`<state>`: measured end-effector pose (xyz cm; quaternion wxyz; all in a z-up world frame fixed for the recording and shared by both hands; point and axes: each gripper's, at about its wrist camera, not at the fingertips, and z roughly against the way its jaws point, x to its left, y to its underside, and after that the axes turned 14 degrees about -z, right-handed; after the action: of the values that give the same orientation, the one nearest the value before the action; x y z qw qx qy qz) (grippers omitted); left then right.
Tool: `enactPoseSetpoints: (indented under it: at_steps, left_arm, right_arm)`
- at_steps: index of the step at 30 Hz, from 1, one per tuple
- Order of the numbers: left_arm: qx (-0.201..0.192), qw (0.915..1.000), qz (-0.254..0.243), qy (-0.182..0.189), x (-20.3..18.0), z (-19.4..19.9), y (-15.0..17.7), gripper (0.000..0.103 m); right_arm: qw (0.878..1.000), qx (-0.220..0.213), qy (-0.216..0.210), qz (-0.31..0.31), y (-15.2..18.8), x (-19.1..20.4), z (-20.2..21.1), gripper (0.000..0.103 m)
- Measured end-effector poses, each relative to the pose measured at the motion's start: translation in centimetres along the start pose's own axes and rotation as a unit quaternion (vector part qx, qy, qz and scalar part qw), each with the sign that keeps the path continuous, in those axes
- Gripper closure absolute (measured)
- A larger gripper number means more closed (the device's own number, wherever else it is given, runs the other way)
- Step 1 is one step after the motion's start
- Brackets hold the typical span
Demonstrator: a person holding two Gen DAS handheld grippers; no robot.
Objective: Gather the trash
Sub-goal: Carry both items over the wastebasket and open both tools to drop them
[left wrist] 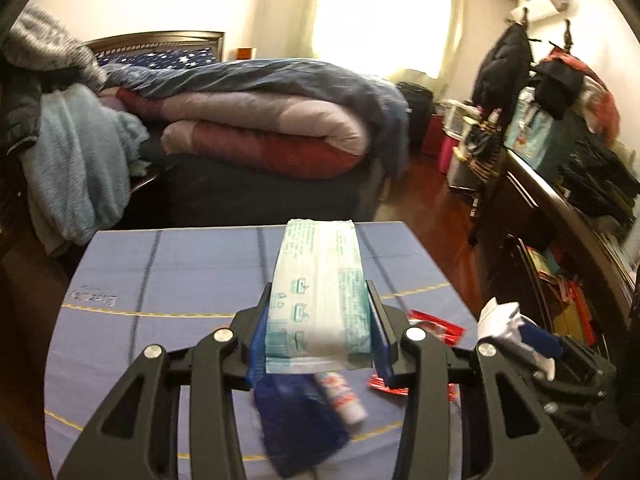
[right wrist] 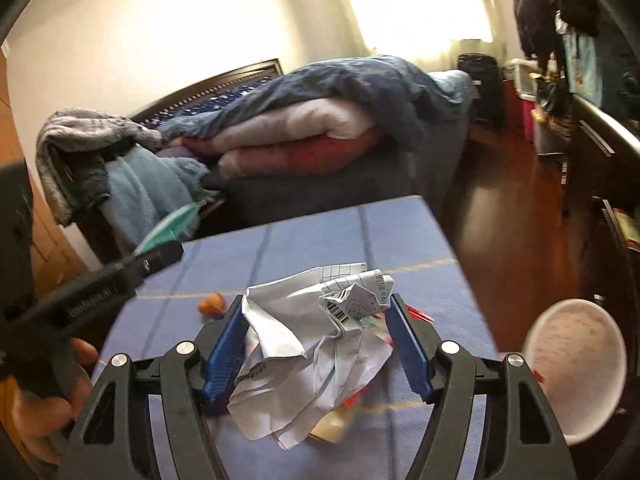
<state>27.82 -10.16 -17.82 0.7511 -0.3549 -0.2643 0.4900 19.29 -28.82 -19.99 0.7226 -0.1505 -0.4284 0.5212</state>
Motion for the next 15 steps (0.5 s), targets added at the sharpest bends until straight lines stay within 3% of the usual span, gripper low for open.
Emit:
enactPoseSetpoints:
  at_steps: [6, 15]
  left_arm:
    - [-0.005, 0.9991, -0.034, 0.027, -4.4, 0.0, -0.7, 0.061]
    - [-0.008, 0.9955, -0.073, 0.059, -10.1, -0.1, -1.4, 0.061]
  right_arm:
    - [0.999, -0.017, 0.045, -0.007, 0.8, -3.4, 2.3, 0.033]
    - [0.996, -0.029, 0.076, -0.033, 1.2, -7.5, 4.7, 0.033]
